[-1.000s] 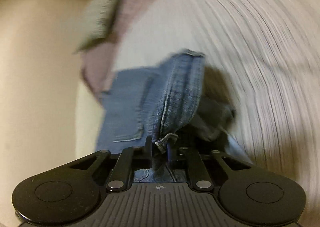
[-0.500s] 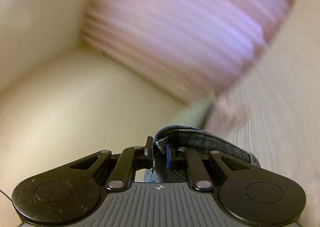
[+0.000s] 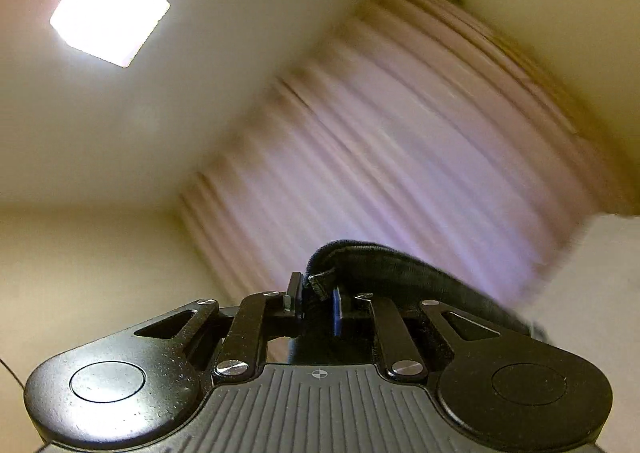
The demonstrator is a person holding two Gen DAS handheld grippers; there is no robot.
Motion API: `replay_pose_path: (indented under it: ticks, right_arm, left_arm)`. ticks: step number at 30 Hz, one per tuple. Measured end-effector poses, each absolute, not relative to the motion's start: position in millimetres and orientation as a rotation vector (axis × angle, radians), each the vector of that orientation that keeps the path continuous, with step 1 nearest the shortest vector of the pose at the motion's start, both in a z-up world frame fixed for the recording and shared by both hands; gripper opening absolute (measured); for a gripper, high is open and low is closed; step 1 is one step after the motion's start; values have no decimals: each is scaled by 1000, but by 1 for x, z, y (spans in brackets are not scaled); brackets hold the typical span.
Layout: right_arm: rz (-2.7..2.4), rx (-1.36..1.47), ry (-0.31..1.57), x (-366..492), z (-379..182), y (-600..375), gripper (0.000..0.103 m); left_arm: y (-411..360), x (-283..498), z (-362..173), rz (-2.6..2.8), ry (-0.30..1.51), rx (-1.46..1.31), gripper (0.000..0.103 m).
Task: Fold clothes
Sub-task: 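Grasp the jeans waistband with the right gripper while the left gripper grasps a leg hem, then lift the jeans and lay them flat on the open bed with both grippers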
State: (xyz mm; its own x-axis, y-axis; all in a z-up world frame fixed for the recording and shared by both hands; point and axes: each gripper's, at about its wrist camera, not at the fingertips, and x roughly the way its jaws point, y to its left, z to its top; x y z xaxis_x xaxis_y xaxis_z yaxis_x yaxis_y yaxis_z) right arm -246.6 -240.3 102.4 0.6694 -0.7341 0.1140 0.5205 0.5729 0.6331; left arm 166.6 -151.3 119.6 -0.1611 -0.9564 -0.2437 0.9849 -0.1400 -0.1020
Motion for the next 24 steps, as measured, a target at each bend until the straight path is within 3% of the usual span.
replay_pose_path:
  ticks: [1, 2, 3, 6, 11, 14, 18, 22, 24]
  right_arm:
    - [-813, 649, -276, -255, 94, -247, 67]
    - [-879, 708, -126, -261, 75, -256, 95]
    - [-941, 765, 26, -266, 56, -266, 103]
    - [-1113, 850, 409, -283, -16, -270, 103]
    - [-1193, 968, 722, -319, -115, -234, 103]
    - [-1190, 1002, 823, -345, -142, -200, 103]
    - [-1157, 1038, 883, -342, -156, -192, 103]
    - [-1147, 1000, 899, -321, -170, -208, 103]
    - [-1152, 982, 903, -309, -164, -203, 103]
  left_arm:
    - [-170, 152, 111, -1725, 355, 161, 1]
    - [-190, 138, 102, -1736, 440, 186, 4]
    - [-210, 125, 85, -1715, 550, 233, 6]
    - [-254, 89, 18, -1555, 812, 393, 10]
    - [-236, 32, -79, -1363, 938, 654, 19]
    - [-212, 15, -122, -1285, 1018, 795, 19]
    - [-182, -10, -139, -1253, 1036, 894, 19]
    - [-181, -14, -124, -1299, 935, 930, 35]
    - [-179, -14, -120, -1309, 869, 950, 35]
